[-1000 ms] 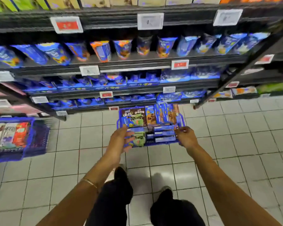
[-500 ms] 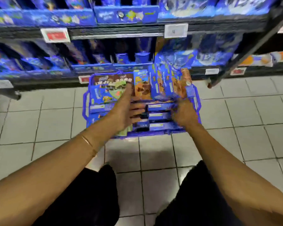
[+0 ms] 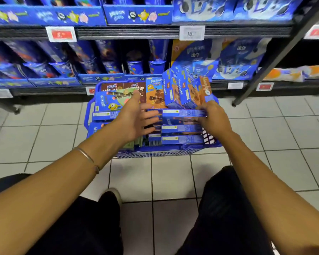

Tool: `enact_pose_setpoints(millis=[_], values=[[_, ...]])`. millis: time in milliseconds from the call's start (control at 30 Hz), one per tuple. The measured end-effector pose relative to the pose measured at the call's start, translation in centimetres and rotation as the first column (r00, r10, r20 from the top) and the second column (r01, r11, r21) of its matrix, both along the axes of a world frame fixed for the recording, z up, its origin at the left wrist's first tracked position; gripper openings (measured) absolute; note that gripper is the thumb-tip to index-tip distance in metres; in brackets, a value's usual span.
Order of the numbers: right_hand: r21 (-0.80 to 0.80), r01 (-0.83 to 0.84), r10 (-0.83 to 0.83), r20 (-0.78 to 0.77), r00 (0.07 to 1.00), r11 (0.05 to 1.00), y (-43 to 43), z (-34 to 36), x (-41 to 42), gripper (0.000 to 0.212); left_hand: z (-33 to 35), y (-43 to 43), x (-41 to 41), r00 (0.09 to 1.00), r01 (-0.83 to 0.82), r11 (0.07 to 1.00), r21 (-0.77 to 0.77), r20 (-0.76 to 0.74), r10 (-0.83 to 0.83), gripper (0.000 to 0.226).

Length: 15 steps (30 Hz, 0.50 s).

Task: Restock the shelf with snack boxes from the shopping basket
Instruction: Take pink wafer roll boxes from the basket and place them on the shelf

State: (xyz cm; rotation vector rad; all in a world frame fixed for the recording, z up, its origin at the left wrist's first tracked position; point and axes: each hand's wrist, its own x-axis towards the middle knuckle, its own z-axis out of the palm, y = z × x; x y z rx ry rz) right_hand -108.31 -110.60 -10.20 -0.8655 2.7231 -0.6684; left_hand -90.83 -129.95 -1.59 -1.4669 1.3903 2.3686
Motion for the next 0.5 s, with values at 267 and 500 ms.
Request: enact_pose_setpoints(millis=[267,500], values=[[-0.551,0.25,0.022,0.44,0.898,0.796,-0.8,5.9,3.2,0.025,0.2,0.0,0.5,0.984,0.153,0.984,-0.092,-0.075,-0.16,0.073],[-0.607,0.325,0.184,0.625,0.759,0.725,-4.8,6.7,7.5,0.016,0.6,-0.6,0.4,0.931,-0.051,0.991,-0.121,-0.365,0.003,0.049]])
